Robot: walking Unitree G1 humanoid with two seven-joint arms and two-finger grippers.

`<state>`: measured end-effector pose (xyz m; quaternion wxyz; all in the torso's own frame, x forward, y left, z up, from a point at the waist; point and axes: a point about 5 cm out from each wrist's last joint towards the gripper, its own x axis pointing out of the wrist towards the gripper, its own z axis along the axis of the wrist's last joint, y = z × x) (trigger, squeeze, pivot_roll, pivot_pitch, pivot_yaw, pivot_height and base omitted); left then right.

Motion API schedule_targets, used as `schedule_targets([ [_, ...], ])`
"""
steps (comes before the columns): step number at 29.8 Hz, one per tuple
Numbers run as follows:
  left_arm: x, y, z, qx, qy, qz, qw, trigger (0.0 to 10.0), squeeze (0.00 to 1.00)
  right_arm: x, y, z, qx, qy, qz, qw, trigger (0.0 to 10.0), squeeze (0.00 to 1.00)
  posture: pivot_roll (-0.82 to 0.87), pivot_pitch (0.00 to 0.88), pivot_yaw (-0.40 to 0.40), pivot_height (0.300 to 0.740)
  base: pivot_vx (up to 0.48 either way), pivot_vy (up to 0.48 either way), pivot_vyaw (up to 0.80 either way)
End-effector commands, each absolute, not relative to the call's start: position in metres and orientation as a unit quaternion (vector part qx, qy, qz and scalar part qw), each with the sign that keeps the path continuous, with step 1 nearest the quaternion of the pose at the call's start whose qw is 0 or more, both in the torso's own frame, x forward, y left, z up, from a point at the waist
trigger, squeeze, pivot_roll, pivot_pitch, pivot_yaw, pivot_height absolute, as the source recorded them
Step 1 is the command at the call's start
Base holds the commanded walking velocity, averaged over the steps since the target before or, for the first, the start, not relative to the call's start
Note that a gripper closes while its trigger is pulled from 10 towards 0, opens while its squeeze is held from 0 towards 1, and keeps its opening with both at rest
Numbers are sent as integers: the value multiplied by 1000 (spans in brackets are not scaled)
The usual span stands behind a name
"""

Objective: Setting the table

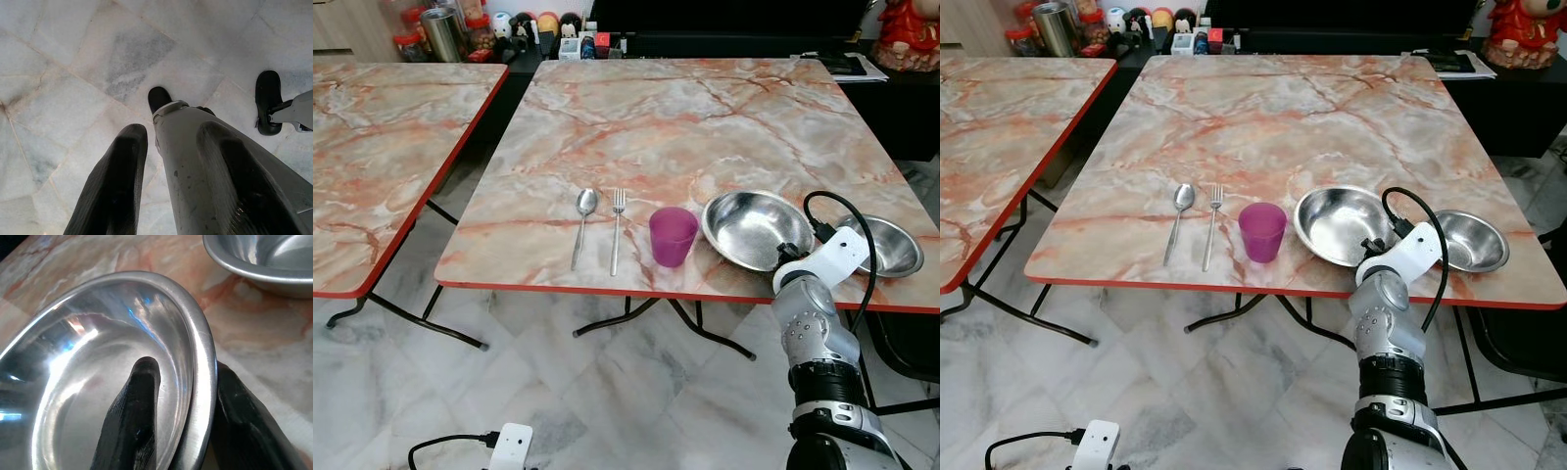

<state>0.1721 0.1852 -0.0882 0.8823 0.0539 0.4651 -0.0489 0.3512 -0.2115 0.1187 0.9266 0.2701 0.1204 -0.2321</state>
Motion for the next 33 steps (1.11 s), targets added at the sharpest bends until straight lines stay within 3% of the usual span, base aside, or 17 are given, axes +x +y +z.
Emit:
schedule_targets([
  [1, 163, 187, -92, 59, 481, -51, 873, 10000, 0, 350, -212, 115, 280, 129, -240, 921, 0, 0, -30, 130, 13, 740, 0, 0, 0],
  [22, 161, 187, -93, 65, 483, -59, 871, 10000, 0, 353, -205, 125, 314, 75, -221, 920, 0, 0, -25, 94, 14, 740, 0, 0, 0],
  [30, 160, 189, -93, 75, 481, -63, 871, 10000, 0, 357, -202, 149, 323, -12, -202, 925, 0, 0, -24, 72, 17, 740, 0, 0, 0],
  [31, 160, 189, -93, 72, 479, -56, 873, 10000, 0, 358, -205, 152, 314, -21, -207, 926, 2588, 0, -23, 76, 13, 740, 0, 0, 0],
  [32, 160, 189, -93, 70, 478, -53, 874, 10000, 0, 358, -206, 153, 313, -24, -208, 926, 2588, 0, -23, 76, 13, 740, 0, 0, 0],
  [33, 161, 189, -93, 68, 477, -51, 875, 10000, 0, 358, -208, 155, 305, -30, -210, 929, 10000, 0, -20, 78, 11, 740, 0, 0, 0],
])
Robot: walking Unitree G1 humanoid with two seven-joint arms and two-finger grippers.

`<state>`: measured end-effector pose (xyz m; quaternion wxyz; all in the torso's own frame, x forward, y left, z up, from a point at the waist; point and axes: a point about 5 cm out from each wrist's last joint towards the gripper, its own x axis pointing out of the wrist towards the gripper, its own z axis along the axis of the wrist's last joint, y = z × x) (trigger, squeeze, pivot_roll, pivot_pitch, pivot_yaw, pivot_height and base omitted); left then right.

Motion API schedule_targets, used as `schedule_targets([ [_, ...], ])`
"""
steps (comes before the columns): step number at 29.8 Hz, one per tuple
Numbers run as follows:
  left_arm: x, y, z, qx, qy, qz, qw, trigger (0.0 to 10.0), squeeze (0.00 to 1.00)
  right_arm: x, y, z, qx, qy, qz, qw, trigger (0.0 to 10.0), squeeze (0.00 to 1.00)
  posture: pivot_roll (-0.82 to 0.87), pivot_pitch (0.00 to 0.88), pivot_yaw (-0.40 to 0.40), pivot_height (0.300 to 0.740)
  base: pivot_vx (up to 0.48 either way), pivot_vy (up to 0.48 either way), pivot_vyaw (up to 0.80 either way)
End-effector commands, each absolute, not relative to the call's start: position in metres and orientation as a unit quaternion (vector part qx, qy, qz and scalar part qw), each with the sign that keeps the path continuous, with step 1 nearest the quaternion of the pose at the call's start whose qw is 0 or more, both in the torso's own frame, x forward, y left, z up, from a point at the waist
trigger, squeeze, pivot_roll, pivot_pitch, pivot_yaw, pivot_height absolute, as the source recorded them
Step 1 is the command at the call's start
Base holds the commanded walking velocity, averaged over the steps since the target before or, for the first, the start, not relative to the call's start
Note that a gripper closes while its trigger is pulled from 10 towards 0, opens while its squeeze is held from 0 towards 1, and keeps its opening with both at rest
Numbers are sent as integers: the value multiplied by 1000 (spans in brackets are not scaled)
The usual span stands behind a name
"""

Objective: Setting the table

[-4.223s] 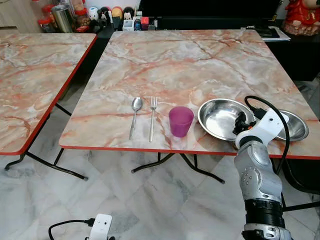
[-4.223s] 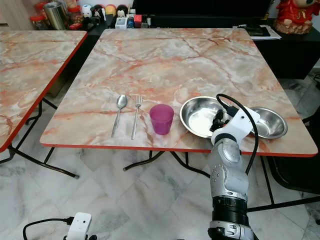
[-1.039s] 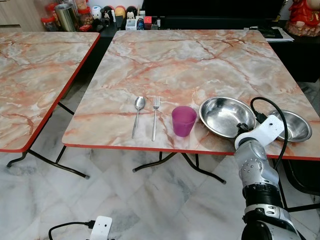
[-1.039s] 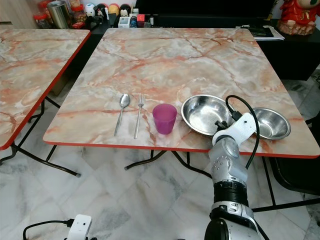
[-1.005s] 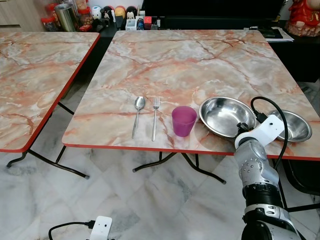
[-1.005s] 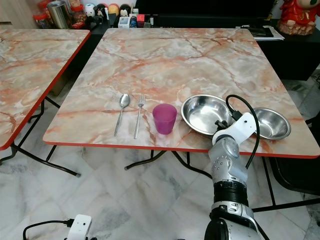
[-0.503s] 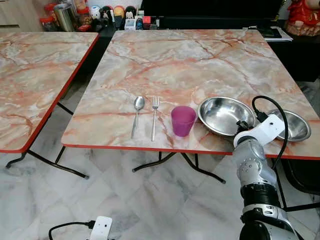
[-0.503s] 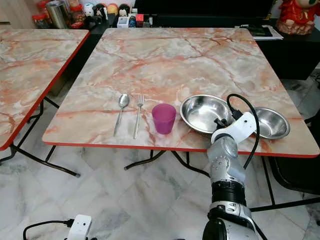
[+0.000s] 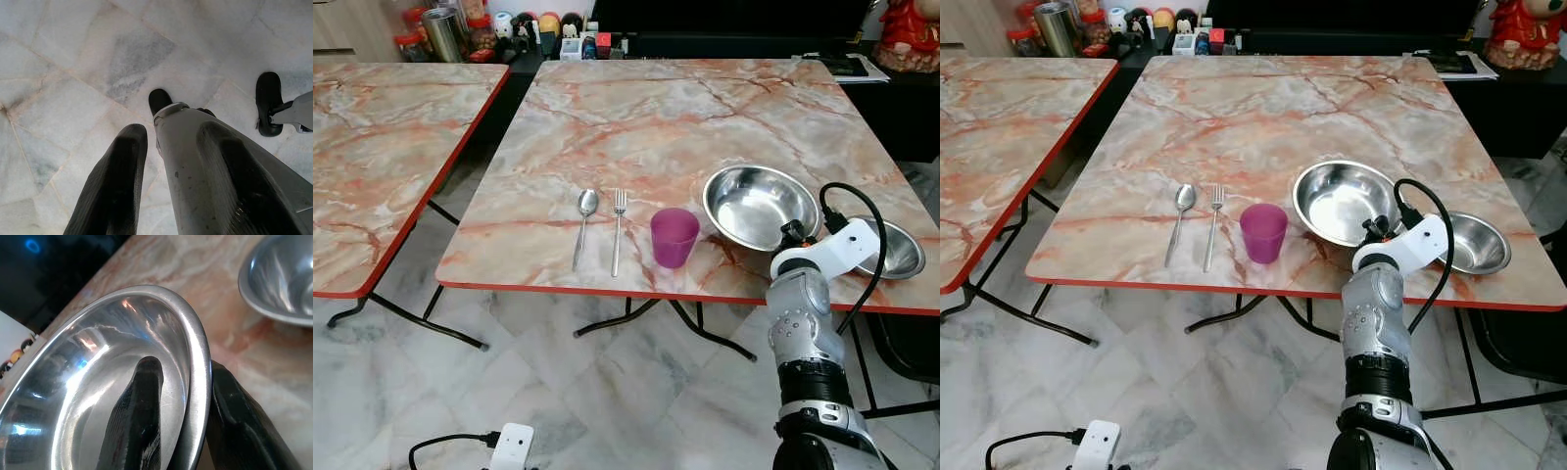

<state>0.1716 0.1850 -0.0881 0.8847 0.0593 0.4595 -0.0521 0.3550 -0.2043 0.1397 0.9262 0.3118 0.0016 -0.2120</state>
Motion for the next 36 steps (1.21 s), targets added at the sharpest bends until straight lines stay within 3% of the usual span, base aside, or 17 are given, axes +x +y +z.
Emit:
schedule_targets([
  [1, 161, 188, -93, 67, 477, -49, 875, 10000, 0, 358, -210, 158, 298, -43, -210, 930, 10000, 0, -18, 78, 10, 740, 0, 0, 0],
  [14, 163, 190, -91, 66, 467, -37, 881, 10000, 0, 358, -214, 197, 294, -160, -188, 923, 10000, 0, -24, 84, 13, 740, 0, 0, 0],
  [18, 164, 192, -90, 63, 461, -25, 885, 10000, 0, 356, -206, 215, 306, -209, -139, 918, 10000, 0, -28, 90, 21, 740, 0, 0, 0],
  [26, 164, 193, -90, 49, 458, -4, 888, 10000, 0, 351, -204, 225, 191, -234, -112, 947, 10000, 0, -27, 99, 22, 740, 0, 0, 0],
  [30, 164, 193, -90, 47, 457, -2, 888, 10000, 0, 347, -204, 235, 91, -256, -96, 958, 10000, 0, -32, 104, 21, 740, 0, 288, 0],
  [36, 165, 192, -90, 46, 455, -7, 889, 10000, 0, 348, -205, 239, 88, -261, -101, 956, 10000, 0, -34, 114, 26, 740, 0, 480, 0],
])
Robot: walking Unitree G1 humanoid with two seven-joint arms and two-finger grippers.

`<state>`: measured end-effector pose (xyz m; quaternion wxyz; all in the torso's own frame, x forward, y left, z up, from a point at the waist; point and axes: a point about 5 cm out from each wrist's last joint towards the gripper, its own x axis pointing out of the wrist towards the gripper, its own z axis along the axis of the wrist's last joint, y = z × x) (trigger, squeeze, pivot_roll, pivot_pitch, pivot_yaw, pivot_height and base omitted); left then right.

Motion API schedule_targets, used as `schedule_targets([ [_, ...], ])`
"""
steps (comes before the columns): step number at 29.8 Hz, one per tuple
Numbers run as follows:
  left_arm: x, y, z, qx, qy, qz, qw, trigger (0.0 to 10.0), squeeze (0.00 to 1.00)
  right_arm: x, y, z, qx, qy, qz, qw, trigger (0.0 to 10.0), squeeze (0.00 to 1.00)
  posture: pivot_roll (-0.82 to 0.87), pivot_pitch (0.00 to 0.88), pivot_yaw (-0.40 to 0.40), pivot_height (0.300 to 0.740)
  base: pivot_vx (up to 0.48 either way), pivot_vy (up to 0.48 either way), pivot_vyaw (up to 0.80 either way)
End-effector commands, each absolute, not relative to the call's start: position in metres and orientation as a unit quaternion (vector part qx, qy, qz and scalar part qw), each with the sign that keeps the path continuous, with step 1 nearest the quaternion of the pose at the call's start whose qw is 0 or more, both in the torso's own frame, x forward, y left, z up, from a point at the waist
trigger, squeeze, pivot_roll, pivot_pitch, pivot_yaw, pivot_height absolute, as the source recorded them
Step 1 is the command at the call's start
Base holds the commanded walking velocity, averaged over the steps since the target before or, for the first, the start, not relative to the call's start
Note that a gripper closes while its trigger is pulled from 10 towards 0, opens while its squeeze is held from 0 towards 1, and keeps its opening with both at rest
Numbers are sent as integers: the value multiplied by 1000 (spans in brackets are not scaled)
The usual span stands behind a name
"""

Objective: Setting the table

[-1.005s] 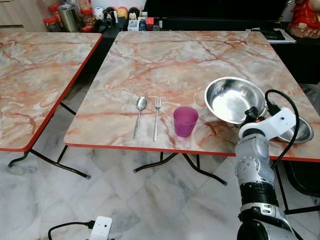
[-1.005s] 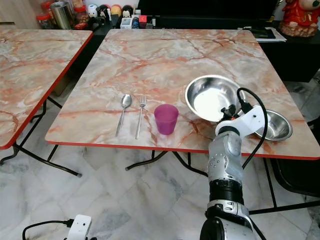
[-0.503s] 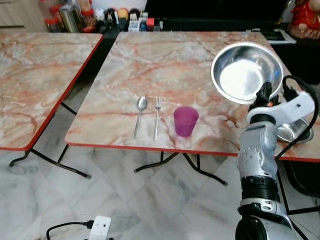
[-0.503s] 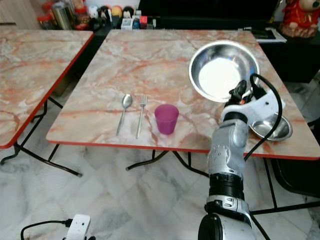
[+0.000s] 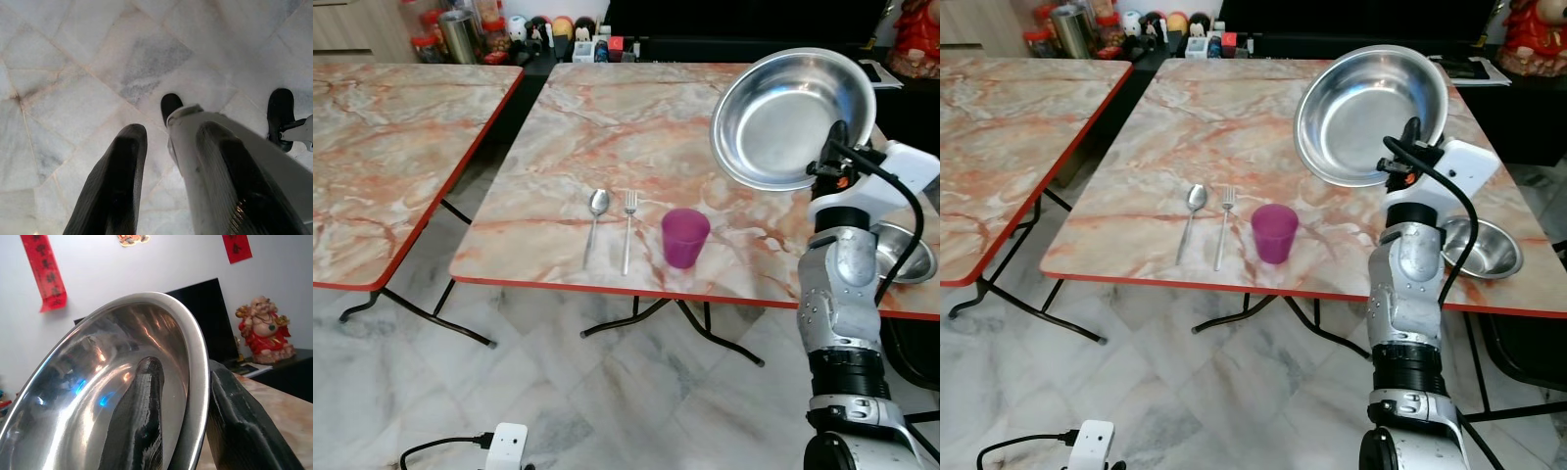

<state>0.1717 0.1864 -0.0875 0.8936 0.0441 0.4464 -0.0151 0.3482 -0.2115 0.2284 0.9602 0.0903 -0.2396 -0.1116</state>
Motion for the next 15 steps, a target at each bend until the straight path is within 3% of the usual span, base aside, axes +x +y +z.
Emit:
schedule_targets([
  [1, 165, 192, -90, 44, 455, -6, 889, 10000, 0, 348, -204, 239, 88, -261, -101, 956, 10000, 0, -34, 116, 26, 740, 0, 480, 0],
  [15, 166, 193, -90, 44, 455, -2, 889, 10000, 0, 350, -190, 239, 86, -258, -82, 959, 10000, 0, -22, 129, 26, 740, 0, 480, 0],
])
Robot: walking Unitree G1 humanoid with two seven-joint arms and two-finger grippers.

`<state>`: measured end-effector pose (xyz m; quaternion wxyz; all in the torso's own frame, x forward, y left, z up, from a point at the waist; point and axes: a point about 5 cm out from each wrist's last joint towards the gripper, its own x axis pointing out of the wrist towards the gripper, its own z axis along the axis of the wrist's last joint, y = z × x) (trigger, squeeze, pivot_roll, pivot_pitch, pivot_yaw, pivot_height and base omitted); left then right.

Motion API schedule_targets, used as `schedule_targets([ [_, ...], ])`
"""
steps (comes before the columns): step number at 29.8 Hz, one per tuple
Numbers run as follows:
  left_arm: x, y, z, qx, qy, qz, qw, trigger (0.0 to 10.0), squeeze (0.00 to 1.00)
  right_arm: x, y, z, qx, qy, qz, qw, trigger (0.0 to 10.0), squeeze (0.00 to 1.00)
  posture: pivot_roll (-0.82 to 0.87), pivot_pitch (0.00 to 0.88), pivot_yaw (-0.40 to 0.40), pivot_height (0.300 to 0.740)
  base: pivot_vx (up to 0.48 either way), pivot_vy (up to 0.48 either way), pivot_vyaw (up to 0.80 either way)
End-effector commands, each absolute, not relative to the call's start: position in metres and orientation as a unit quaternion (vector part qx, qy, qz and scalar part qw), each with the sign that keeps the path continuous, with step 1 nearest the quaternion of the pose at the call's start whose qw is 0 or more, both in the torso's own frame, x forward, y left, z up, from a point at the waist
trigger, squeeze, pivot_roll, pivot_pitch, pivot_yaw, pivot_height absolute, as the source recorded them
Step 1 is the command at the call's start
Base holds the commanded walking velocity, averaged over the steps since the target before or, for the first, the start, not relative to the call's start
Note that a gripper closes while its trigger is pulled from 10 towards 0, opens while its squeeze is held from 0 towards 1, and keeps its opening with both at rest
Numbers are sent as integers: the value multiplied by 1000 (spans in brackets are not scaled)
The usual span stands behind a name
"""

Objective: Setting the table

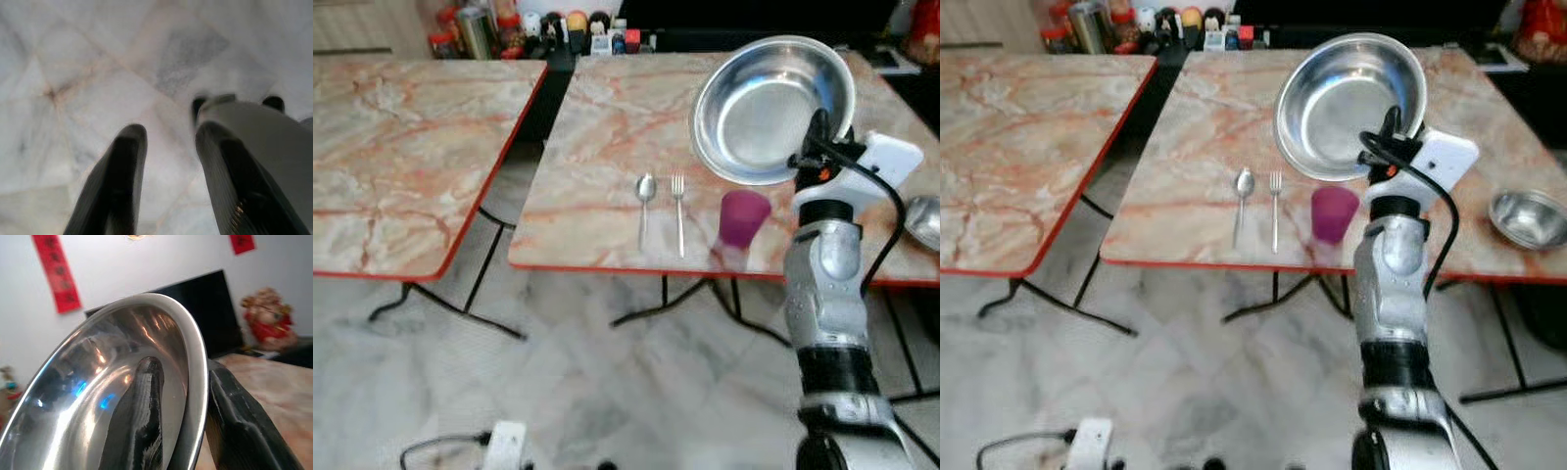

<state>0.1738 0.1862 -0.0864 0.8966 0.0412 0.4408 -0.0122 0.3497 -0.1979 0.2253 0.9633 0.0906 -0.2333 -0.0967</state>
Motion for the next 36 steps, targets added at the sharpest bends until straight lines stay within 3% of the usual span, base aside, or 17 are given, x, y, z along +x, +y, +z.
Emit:
schedule_targets([
  [1, 166, 192, -90, 44, 455, -2, 889, 10000, 0, 350, -190, 239, 86, -258, -82, 959, 10000, 0, -22, 129, 25, 740, 0, 480, 0],
  [36, 159, 194, -92, 45, 459, 7, 888, 10000, 0, 351, -179, 230, 105, -248, -65, 961, 10000, 0, -4, 61, 28, 740, 0, 480, 0],
])
